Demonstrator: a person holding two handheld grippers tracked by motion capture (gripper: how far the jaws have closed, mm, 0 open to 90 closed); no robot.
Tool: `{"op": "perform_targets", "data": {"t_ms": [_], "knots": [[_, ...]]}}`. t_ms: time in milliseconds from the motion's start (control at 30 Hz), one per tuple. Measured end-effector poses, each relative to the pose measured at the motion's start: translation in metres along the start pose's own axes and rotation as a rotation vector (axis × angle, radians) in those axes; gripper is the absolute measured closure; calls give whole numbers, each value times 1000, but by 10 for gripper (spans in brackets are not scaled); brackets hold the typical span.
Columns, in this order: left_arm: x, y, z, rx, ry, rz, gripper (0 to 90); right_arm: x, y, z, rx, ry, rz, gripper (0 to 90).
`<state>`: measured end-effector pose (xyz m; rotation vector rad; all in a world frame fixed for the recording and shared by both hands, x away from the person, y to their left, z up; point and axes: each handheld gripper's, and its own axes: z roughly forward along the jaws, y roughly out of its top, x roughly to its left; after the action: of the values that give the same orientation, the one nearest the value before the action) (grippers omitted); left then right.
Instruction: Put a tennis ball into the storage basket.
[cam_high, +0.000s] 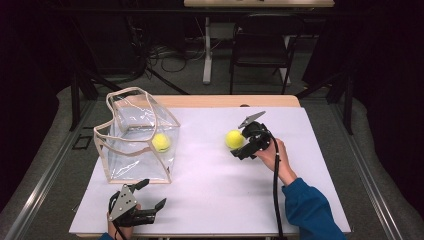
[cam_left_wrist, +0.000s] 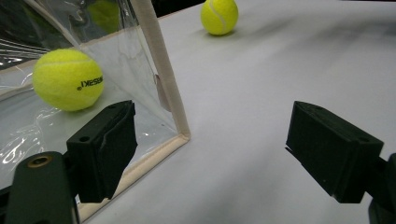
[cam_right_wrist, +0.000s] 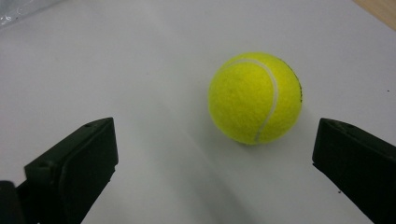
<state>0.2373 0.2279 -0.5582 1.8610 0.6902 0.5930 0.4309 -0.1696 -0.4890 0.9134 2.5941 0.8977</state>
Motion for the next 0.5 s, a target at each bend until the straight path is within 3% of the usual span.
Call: {"op": "perform_targets", "data": {"t_ms": [500], "knots": [[0,0,0,2,-2,-2,161,-12,11,19,47,14,25,0]]}}
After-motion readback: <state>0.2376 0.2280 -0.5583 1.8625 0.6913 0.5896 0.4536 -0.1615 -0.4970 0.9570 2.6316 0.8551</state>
